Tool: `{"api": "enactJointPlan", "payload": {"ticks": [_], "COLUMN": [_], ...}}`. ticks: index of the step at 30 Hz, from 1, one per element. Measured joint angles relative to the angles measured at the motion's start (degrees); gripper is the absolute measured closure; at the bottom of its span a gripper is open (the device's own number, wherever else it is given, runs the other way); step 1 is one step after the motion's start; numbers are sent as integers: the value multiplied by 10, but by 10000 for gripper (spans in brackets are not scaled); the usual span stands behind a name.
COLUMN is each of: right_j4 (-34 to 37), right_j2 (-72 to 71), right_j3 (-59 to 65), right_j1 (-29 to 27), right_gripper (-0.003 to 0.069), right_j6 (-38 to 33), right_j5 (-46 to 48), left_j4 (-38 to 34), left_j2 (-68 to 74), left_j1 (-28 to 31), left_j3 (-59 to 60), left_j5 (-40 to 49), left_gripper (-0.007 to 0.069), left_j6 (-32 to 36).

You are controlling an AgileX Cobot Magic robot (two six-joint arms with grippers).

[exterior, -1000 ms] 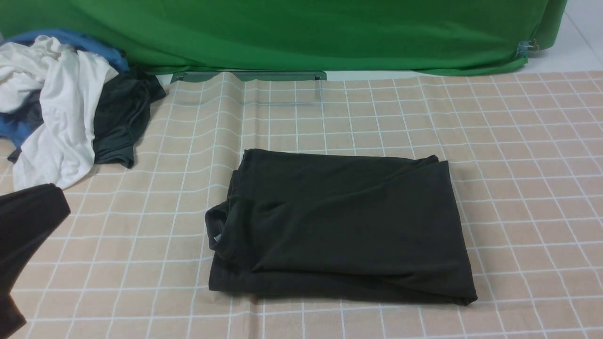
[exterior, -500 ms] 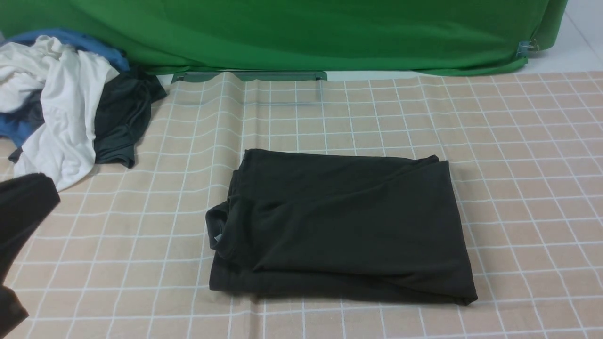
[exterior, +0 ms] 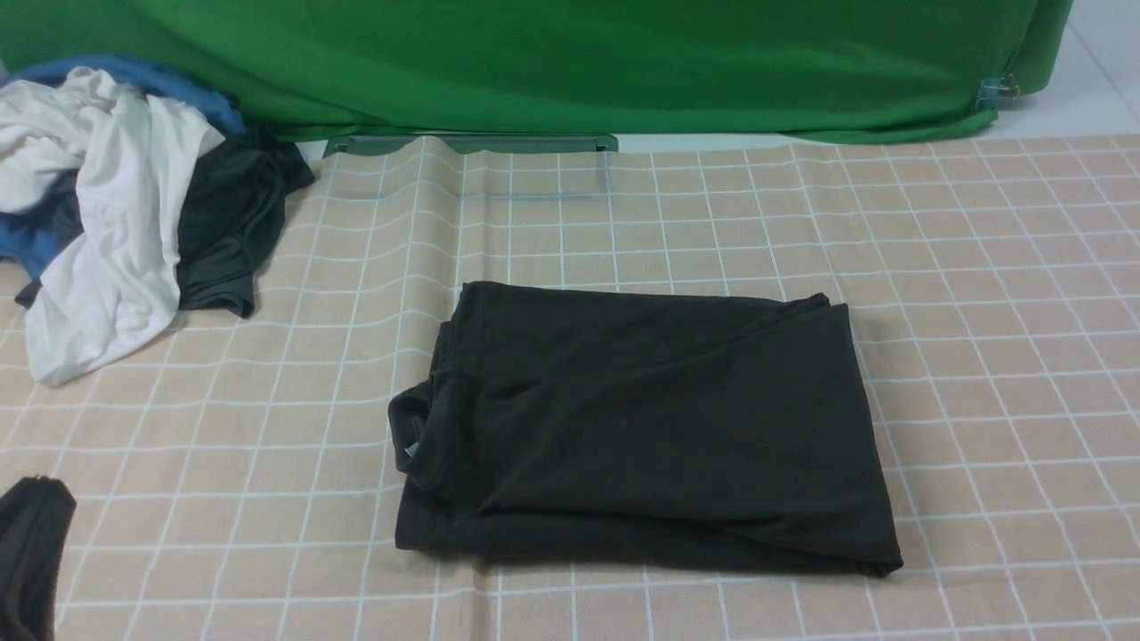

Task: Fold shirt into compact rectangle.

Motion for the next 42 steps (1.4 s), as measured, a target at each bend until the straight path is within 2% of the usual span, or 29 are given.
{"api": "enactJointPlan", "payload": {"ticks": [6,30,34,38,42], "right_j4": [0,0,-2,-6,-8], "right_j2": [0,0,0,-2,-4], "right_j3": [0,0,0,8,54], "right_j1": [0,0,-1,-35,-83], "right_gripper": [408,408,408,408,408], "right_j6": [-1,-1,-22,-63,-76], "right_j5": [0,-1,10,75,97], "left_j4": [12,18,19,19,19], "left_j2": [-5,-5,-5,-5,-5], "left_j1": [12,13,13,13,13], "left_j3": [3,3,3,3,3], "left_j5": [66,69,69,69,69], "left_gripper": [605,605,605,605,604], "left_j6": [0,1,1,1,1]}}
